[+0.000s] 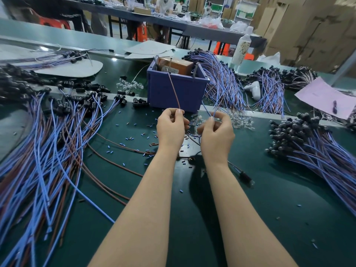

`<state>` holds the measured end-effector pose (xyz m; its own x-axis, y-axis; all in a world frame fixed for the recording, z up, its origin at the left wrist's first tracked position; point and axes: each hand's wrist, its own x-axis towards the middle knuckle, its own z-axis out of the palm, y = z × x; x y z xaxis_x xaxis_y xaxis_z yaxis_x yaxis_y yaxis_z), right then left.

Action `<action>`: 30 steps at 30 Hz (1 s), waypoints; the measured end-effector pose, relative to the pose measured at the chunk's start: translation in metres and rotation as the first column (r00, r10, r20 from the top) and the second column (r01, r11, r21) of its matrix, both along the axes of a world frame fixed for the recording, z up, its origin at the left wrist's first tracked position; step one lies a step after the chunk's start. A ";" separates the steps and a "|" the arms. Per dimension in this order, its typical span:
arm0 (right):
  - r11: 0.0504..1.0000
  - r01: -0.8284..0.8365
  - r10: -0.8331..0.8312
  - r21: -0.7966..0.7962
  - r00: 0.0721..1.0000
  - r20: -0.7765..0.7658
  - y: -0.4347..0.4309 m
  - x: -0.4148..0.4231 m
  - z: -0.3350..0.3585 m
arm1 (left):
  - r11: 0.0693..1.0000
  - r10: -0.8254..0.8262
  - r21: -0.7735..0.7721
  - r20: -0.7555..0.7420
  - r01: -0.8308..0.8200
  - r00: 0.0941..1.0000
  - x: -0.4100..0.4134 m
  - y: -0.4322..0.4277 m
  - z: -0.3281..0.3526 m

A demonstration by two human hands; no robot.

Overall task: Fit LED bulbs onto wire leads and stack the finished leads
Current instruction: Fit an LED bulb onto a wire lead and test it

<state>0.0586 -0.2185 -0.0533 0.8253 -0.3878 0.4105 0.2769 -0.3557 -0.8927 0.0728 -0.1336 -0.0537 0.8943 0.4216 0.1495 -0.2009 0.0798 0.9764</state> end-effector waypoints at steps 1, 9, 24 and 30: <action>0.999 0.015 -0.014 0.030 1.000 -0.004 0.000 0.000 0.000 | 1.000 0.000 -0.003 0.001 0.000 1.000 0.000 0.000 0.000; 0.983 -0.111 0.106 -0.148 0.994 -0.039 0.004 -0.002 0.001 | 1.000 -0.013 0.022 0.020 0.013 1.000 0.000 0.000 -0.001; 0.963 -0.157 0.146 -0.218 0.987 -0.065 0.006 -0.004 0.005 | 0.998 -0.018 0.058 0.041 0.016 0.999 -0.003 -0.001 0.001; 0.958 -0.169 0.158 -0.233 0.985 -0.069 0.006 -0.005 0.005 | 0.996 -0.032 0.083 0.054 0.027 0.998 -0.004 0.000 0.001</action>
<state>0.0538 -0.2121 -0.0482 0.8907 -0.1424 0.4316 0.3069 -0.5121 -0.8022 0.0684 -0.1337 -0.0524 0.8956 0.3794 0.2323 -0.2537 0.0066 0.9673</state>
